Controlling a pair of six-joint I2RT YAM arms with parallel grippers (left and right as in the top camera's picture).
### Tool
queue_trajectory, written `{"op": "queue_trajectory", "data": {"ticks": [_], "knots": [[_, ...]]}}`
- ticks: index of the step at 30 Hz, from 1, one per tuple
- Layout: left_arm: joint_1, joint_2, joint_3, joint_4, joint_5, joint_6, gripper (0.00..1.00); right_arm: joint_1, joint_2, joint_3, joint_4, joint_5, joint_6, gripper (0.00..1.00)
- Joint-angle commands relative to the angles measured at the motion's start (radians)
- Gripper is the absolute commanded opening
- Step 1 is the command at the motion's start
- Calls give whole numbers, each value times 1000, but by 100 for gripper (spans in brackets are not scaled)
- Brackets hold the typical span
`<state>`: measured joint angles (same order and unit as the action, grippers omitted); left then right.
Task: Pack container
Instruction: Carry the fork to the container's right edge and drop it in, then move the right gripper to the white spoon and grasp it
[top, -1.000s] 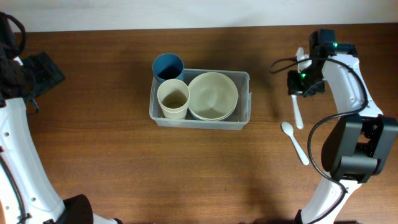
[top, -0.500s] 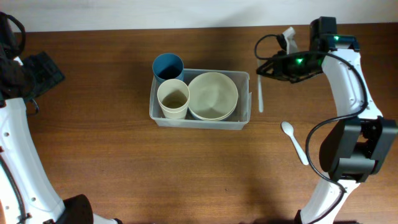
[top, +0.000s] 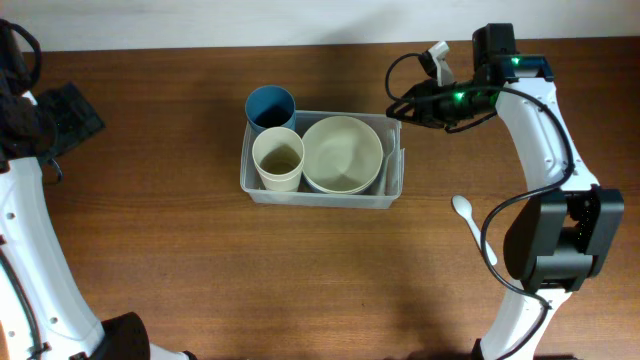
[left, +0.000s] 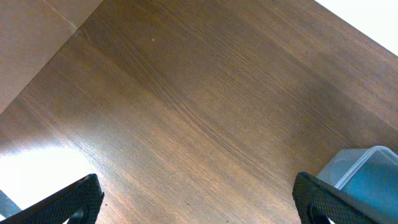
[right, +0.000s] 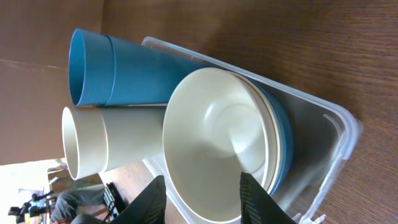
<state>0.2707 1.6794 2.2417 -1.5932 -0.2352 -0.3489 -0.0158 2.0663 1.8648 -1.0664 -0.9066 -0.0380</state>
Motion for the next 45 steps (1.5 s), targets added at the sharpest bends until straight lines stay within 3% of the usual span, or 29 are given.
{"op": "queue_trajectory", "data": {"ticks": [1,11,22,30,36,45], "knots": [[3,3,-3,-1,4,-10,100,3,3,20,5,6,2,33],[3,3,-3,-1,4,-10,100,-43,-3,48,-55,43,-12,39],[3,3,-3,-1,4,-10,100,-161,-25,114,-409,679,-33,44],[3,3,-3,-1,4,-10,100,-195,-28,108,-591,798,50,46],[3,3,-3,-1,4,-10,100,-194,-48,-2,-561,819,70,47],[3,3,-3,-1,4,-10,100,-193,-60,-410,-303,826,111,47]]}}
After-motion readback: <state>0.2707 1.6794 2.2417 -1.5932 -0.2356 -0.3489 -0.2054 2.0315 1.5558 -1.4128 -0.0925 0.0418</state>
